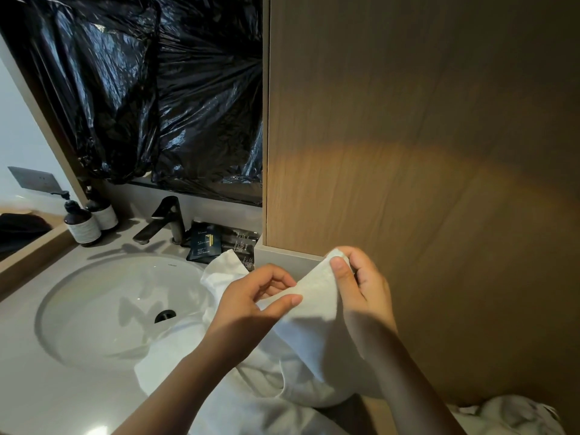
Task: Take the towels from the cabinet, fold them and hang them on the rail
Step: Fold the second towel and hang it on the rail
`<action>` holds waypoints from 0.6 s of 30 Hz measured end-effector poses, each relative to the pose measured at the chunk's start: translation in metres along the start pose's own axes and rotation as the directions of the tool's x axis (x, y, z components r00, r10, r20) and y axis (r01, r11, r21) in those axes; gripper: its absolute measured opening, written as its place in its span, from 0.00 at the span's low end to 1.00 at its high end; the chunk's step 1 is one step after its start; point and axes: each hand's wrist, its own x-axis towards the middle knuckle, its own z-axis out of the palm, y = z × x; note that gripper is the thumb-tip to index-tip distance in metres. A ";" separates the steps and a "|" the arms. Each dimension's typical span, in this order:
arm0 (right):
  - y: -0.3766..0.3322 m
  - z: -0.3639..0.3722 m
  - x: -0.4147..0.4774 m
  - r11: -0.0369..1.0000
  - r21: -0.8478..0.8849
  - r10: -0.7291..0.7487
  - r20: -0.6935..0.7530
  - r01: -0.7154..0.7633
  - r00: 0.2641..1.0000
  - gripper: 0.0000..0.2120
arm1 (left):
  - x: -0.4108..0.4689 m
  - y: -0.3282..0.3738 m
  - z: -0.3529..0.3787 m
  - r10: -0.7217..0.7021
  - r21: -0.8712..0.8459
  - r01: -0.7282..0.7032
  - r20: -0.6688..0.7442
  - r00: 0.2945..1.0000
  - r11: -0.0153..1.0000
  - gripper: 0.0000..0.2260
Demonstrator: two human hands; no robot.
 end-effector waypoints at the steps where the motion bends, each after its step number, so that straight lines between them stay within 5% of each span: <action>1: -0.001 -0.002 0.002 0.999 -0.019 -0.028 -0.008 0.028 1.000 0.10 | 0.000 0.000 0.001 0.009 0.006 -0.009 0.001 1.000 1.000 0.08; 18: -0.037 -0.053 0.053 0.901 -0.245 -0.389 -0.091 0.358 0.917 0.08 | 0.024 -0.013 0.009 0.162 0.077 -0.166 0.053 0.985 0.983 0.12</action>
